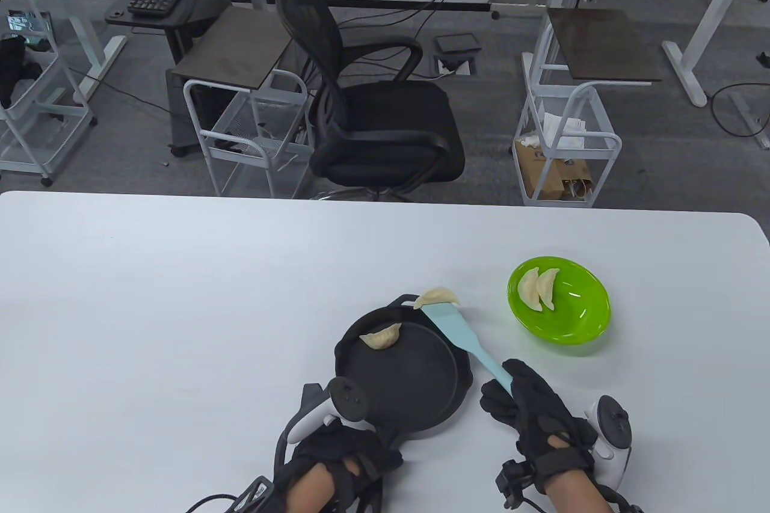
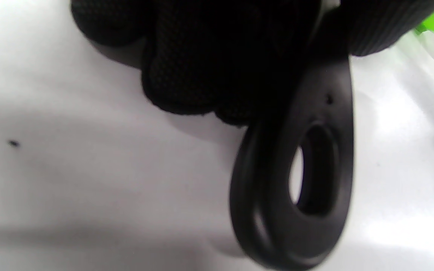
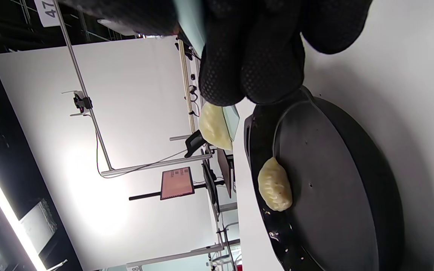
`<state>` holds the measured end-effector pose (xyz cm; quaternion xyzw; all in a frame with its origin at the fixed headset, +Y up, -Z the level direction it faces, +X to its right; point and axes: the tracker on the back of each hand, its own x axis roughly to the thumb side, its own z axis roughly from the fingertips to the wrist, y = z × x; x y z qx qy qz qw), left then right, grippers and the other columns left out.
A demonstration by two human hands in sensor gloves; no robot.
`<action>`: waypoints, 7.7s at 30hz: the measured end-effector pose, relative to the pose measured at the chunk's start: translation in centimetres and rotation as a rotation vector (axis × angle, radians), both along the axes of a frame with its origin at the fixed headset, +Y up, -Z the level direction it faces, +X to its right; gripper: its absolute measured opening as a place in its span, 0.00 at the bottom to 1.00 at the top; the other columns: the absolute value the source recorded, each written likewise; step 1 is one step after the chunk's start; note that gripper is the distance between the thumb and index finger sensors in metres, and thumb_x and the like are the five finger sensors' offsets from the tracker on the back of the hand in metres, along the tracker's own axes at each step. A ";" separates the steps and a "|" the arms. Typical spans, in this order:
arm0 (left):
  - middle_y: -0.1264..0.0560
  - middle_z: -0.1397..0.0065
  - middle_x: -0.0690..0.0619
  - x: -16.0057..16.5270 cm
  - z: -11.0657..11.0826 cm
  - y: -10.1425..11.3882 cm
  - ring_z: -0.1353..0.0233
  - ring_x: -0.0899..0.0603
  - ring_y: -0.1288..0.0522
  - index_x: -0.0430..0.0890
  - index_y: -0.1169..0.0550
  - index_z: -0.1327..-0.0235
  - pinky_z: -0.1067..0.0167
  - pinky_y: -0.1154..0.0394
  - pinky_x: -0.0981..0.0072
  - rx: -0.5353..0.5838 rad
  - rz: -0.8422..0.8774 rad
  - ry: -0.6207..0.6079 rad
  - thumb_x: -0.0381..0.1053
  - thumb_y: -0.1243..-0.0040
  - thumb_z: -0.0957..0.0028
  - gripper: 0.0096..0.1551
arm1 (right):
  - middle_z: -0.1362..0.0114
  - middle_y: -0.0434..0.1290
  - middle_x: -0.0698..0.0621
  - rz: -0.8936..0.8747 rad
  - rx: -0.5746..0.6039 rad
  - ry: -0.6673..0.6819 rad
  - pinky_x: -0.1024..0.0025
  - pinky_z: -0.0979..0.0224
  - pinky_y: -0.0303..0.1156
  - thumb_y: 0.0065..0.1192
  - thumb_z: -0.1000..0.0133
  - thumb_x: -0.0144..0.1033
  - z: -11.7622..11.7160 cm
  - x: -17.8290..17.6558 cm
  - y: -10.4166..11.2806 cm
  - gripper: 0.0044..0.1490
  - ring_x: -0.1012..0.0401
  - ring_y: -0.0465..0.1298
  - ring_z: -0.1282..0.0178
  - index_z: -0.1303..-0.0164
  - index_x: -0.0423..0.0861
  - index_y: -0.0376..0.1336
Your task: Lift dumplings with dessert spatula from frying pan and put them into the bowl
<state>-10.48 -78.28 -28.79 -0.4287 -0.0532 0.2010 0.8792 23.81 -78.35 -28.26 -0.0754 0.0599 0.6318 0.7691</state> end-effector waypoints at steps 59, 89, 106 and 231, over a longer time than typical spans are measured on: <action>0.10 0.54 0.59 0.0 0.0 0.0 0.54 0.48 0.15 0.54 0.25 0.38 0.44 0.26 0.51 0.000 0.000 0.000 0.76 0.42 0.50 0.36 | 0.32 0.69 0.34 -0.010 -0.005 -0.530 0.35 0.27 0.59 0.55 0.37 0.42 1.3 7.7 1.8 0.39 0.37 0.71 0.37 0.23 0.34 0.48; 0.10 0.54 0.59 -0.1 0.0 0.0 0.54 0.48 0.15 0.54 0.25 0.38 0.44 0.26 0.51 0.000 0.000 0.001 0.76 0.42 0.50 0.36 | 0.29 0.65 0.31 0.325 0.106 -0.438 0.34 0.26 0.57 0.59 0.37 0.45 -0.1 8.4 2.7 0.41 0.36 0.68 0.34 0.20 0.41 0.49; 0.10 0.55 0.59 -0.1 0.0 0.0 0.54 0.48 0.15 0.54 0.25 0.38 0.44 0.26 0.51 0.001 -0.001 0.002 0.76 0.42 0.50 0.36 | 0.26 0.64 0.34 0.347 0.235 -0.452 0.34 0.25 0.57 0.57 0.37 0.40 0.4 7.6 4.0 0.39 0.36 0.67 0.31 0.19 0.43 0.48; 0.10 0.53 0.59 0.4 0.0 -0.2 0.53 0.48 0.15 0.54 0.25 0.37 0.44 0.26 0.51 -0.005 0.014 -0.015 0.75 0.42 0.50 0.36 | 0.27 0.66 0.38 -0.176 0.089 -0.187 0.35 0.25 0.58 0.51 0.38 0.39 1.3 0.4 1.4 0.37 0.38 0.69 0.30 0.20 0.42 0.47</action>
